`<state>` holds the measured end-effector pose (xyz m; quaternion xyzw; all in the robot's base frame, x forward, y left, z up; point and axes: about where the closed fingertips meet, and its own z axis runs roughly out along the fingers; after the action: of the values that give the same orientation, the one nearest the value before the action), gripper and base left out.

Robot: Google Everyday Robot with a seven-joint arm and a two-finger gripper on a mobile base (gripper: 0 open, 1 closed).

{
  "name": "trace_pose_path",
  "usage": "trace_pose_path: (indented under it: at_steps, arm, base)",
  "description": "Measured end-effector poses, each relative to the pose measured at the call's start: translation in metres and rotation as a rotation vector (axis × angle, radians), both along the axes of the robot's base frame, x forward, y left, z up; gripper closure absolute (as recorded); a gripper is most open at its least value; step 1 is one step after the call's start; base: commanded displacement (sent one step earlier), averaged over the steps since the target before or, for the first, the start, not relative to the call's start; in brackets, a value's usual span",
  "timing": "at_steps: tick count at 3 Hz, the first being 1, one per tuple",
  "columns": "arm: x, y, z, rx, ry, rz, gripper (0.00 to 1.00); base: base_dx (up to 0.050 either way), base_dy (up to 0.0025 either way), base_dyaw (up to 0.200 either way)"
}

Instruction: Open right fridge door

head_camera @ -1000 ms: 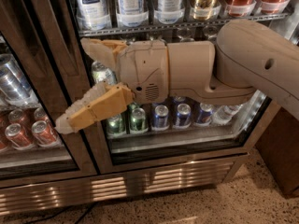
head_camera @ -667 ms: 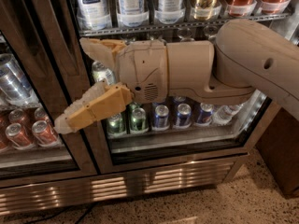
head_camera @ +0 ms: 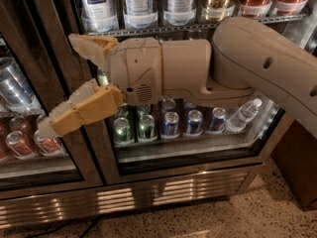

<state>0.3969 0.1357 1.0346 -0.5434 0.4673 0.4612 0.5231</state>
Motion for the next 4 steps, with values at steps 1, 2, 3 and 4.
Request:
trace_pose_path:
  at_steps: [1, 2, 3, 4]
  arm:
    - [0.001, 0.029, 0.014, 0.003, -0.027, 0.052, 0.00]
    - [0.001, 0.029, 0.014, 0.003, -0.027, 0.052, 0.00]
    - [0.001, 0.008, 0.006, 0.022, -0.003, -0.008, 0.00]
    - [0.000, -0.019, -0.004, 0.042, 0.024, -0.081, 0.00]
  base:
    - [0.000, 0.00000, 0.000]
    - [0.000, 0.00000, 0.000]
    - [0.000, 0.00000, 0.000]
    - [0.000, 0.00000, 0.000]
